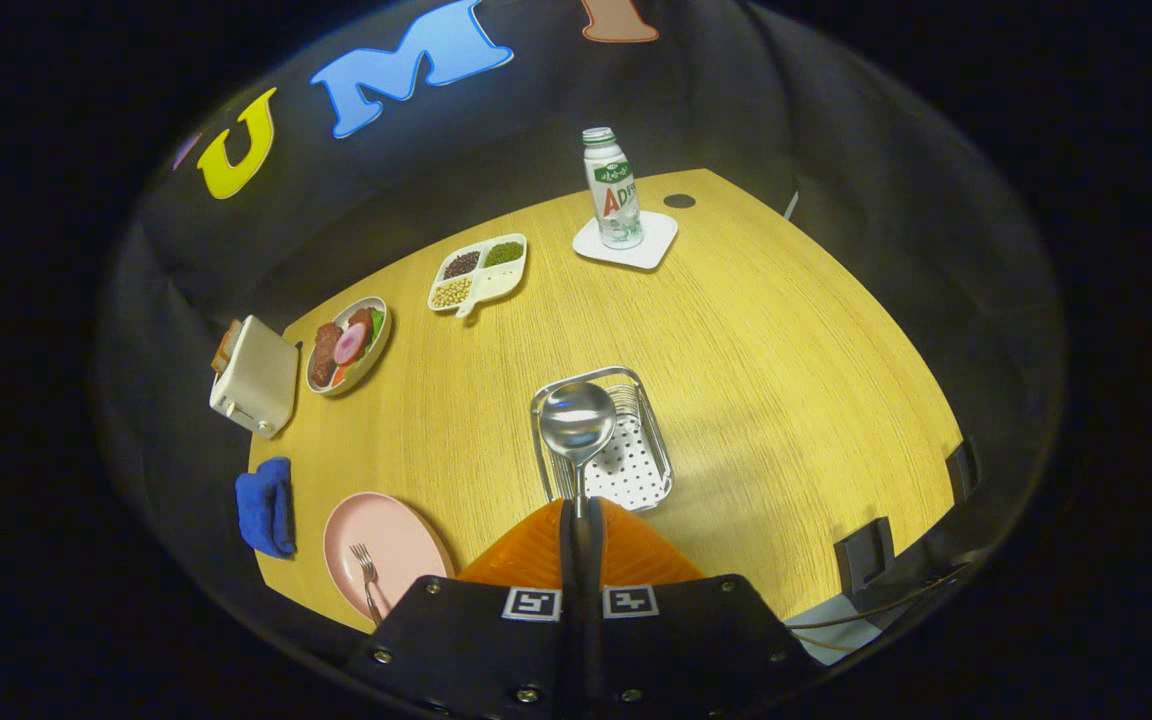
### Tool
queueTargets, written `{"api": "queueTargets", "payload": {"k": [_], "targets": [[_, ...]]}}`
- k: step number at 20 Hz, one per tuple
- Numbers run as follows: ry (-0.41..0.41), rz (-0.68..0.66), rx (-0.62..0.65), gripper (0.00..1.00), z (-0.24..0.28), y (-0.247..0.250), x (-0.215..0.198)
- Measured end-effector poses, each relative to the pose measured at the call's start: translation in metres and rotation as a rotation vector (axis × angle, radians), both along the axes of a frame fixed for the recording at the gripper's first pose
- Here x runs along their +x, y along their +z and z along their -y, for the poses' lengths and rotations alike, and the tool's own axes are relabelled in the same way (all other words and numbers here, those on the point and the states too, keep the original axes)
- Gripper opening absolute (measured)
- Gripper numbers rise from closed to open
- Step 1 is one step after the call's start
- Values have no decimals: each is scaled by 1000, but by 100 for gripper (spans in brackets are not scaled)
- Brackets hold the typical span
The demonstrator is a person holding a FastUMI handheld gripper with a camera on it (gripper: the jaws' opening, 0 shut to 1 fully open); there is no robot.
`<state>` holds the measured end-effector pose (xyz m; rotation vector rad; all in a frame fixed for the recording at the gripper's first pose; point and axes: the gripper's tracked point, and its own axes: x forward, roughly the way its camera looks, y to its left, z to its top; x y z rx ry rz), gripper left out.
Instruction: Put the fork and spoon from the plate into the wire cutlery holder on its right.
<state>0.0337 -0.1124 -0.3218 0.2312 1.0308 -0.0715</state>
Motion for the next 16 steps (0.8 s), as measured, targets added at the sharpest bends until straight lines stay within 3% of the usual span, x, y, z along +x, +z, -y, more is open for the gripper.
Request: {"api": "queueTargets", "payload": {"k": [8,12,16], "targets": [[-3,-72,-23,2,11,-14,0],[-12,-32,-33,15,17,0,8],[1,31,-33,80,15,19,17]]}}
